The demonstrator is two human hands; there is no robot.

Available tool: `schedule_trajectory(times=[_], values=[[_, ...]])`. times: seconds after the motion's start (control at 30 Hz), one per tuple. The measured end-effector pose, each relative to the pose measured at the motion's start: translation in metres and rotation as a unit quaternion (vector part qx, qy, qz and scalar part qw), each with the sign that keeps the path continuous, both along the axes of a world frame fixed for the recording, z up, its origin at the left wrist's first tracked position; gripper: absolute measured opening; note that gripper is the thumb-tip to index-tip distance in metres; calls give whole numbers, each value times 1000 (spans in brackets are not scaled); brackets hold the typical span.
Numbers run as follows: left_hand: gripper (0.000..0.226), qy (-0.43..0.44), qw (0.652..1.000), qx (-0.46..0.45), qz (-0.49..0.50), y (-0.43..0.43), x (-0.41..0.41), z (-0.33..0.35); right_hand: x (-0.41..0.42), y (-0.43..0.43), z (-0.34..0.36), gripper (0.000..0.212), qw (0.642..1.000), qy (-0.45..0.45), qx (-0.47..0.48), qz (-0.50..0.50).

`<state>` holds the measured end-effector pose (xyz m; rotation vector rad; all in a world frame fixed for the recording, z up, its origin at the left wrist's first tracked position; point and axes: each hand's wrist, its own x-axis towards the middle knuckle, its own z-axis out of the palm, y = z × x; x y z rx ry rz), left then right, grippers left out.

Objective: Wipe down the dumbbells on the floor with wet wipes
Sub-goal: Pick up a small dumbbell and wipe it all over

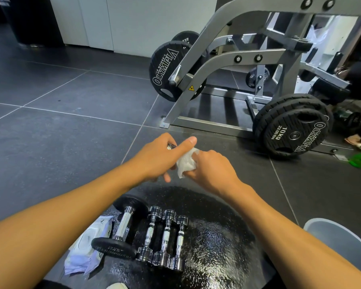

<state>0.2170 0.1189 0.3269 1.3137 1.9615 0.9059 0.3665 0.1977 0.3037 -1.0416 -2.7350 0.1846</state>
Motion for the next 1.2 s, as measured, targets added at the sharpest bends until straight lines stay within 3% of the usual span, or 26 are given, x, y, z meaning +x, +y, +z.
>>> schedule_trajectory(times=[0.1,0.27,0.4,0.53,0.63,0.67,0.77,0.83,0.87,0.93,0.97,1.0,1.1,1.2], values=[[59,37,996,71,45,10,1,-3,-2,0,2,30,999,35,-19,11],[31,-36,984,152,86,22,-3,-7,-3,10,4,32,996,0,-83,35],[10,-41,977,187,98,24,-3,-3,1,10,3,34,991,-19,-132,31],[15,-90,969,188,134,25,-14,-4,13,14,12,31,984,-53,-155,73],[15,-123,964,180,151,22,-16,-4,23,16,23,54,976,-80,-177,102],[15,-128,963,181,154,22,-17,-3,25,15,26,53,973,-81,-187,109],[13,-131,962,183,155,21,-18,1,33,25,18,14,967,-147,-188,94],[13,-134,959,190,164,20,-20,3,38,30,13,12,965,-177,-177,76],[13,-139,956,193,171,19,-21,3,40,31,12,25,967,-157,-184,83],[15,-165,950,192,182,17,-20,3,42,28,12,89,969,-119,-203,70],[16,-185,947,188,185,17,-20,3,43,26,13,107,970,-109,-210,60],[16,-204,944,181,189,16,-20,4,41,24,12,108,968,-90,-226,66],[16,-252,934,158,198,15,-20,5,35,16,9,81,963,-11,-262,56],[11,-282,928,147,197,14,-20,6,31,12,8,70,956,81,-280,32]])
